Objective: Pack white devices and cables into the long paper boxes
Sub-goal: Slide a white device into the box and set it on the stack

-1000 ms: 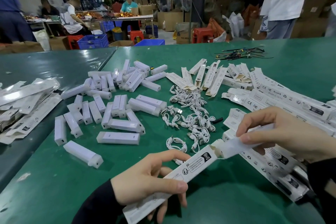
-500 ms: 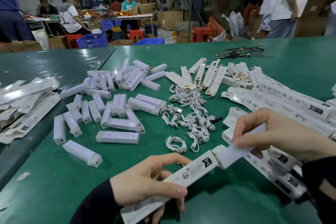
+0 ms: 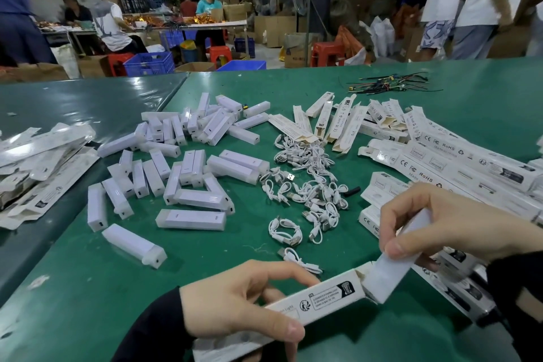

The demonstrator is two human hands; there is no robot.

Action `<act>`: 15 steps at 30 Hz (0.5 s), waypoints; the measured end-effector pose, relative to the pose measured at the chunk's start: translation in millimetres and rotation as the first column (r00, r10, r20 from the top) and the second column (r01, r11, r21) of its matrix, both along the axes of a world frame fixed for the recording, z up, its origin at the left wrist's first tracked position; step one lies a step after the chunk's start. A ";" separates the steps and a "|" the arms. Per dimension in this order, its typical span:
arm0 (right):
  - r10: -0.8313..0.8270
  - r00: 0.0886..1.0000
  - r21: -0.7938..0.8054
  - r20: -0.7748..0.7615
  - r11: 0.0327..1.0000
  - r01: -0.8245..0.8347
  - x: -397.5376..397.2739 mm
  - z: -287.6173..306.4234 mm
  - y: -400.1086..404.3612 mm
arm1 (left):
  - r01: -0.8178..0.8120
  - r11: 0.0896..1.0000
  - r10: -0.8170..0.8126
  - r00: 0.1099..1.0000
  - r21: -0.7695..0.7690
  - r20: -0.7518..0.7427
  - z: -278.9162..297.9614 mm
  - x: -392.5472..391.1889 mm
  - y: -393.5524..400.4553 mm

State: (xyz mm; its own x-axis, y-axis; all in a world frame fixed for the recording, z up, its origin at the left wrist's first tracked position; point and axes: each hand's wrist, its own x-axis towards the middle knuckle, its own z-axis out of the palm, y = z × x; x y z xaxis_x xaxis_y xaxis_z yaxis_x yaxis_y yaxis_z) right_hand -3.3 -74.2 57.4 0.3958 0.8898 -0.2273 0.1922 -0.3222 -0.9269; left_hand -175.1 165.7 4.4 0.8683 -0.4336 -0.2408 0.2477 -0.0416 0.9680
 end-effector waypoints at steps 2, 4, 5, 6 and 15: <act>-0.031 0.999 0.007 0.007 0.999 0.031 -0.8 -0.4 2.2 | -0.012 1.000 0.012 1.000 -0.015 -0.008 0.9 0.1 0.5; -0.122 0.992 0.065 0.038 0.991 0.119 0.0 -1.7 6.0 | -0.029 0.996 0.029 1.000 -0.089 -0.008 3.4 1.3 -0.7; -0.175 0.983 0.104 0.045 0.980 0.170 0.7 -2.6 8.1 | -0.042 0.992 0.043 0.999 -0.120 0.007 4.7 2.0 -1.8; -0.219 0.975 0.136 0.043 0.968 0.211 1.0 -3.5 10.5 | -0.054 0.989 0.058 0.998 -0.141 0.028 5.7 2.2 -2.7; -0.321 0.942 0.200 0.098 0.933 0.298 -4.5 -5.5 21.6 | -0.058 0.987 0.059 0.998 -0.151 0.003 -2.4 3.2 2.6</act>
State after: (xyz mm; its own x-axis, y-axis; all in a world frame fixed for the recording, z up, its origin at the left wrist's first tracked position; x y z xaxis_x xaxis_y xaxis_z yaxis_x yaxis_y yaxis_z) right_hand -7.8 -52.6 51.9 0.6731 0.7396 -0.0048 0.2296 -0.2152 -0.9492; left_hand -171.9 168.4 2.0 0.8948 -0.4126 -0.1704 0.2383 0.1189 0.9639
